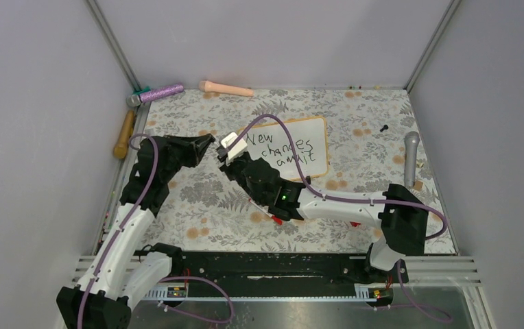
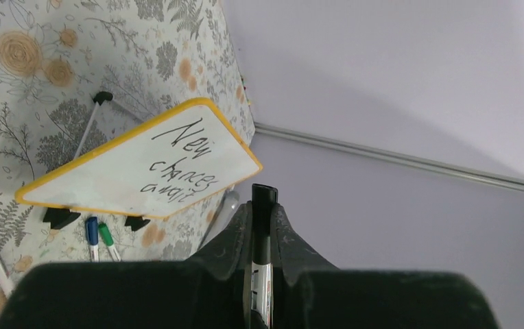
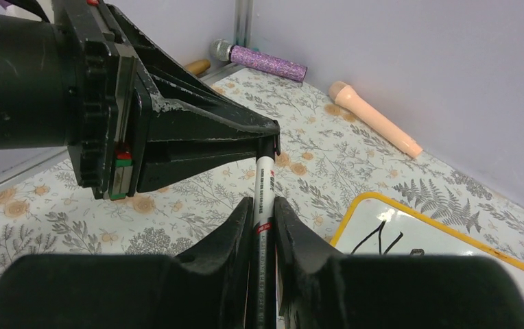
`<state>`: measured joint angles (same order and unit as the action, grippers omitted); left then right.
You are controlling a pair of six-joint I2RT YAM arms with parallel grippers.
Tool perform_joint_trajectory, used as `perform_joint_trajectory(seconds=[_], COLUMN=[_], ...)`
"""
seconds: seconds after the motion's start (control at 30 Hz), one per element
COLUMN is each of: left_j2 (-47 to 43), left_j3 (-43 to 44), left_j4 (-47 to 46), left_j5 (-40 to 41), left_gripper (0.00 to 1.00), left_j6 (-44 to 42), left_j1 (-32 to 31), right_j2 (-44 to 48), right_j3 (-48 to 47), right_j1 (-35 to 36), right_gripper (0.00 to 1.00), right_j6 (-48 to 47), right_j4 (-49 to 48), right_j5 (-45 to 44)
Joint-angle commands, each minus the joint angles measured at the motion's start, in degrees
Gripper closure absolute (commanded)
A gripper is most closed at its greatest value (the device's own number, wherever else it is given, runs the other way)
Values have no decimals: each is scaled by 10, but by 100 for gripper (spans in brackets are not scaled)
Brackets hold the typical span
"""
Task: Write a sentence on the whiteboard
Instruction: Close the whiteboard marker at the center of the board, then place the whiteboard marker at the center of the board.
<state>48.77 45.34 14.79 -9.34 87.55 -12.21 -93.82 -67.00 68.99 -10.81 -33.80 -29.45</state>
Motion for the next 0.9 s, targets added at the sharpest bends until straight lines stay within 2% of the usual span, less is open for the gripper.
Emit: perform_joint_trajectory(seconds=[0.0, 0.2, 0.23, 0.27, 0.33, 0.37, 0.4, 0.43, 0.5, 0.7, 0.87], left_j2=[-33, -53, -51, -48, -40, -37, -35, -34, -34, -27, -4], left_j3=[-3, -6, -8, -10, -14, -16, -18, -19, -18, -25, -89], left_j4=[11, 42, 40, 41, 40, 40, 43, 49, 71, 128, 117], left_j5=[-125, -95, -98, -102, -112, -116, -118, -116, -104, -35, 1], left_gripper=[100, 100, 100, 100, 100, 100, 100, 100, 100, 100, 100], left_j6=[38, 19, 16, 11, 1, -4, -11, -20, -43, -135, -163], left_j1=[-78, -75, -70, -64, -49, -42, -34, -26, -12, 2, 1], right_j2=[-32, -18, -11, -3, 18, 29, 41, 53, 80, 180, 247], right_j3=[-52, -37, -31, -22, 2, 15, 25, 34, 48, 113, 158], right_j1=[-6, -6, -6, -6, -6, -6, -6, -6, -6, -6, -10], right_gripper=[100, 100, 94, 81, 41, 26, 14, 8, 1, 1, 0], right_j6=[9, 38, 43, 49, 62, 72, 80, 87, 103, 179, 215], right_j4=[-43, -32, -27, -25, -26, -23, -17, -6, 22, 103, 198], right_j5=[22, 18, 15, 13, 13, 11, 10, 9, 13, 58, 62])
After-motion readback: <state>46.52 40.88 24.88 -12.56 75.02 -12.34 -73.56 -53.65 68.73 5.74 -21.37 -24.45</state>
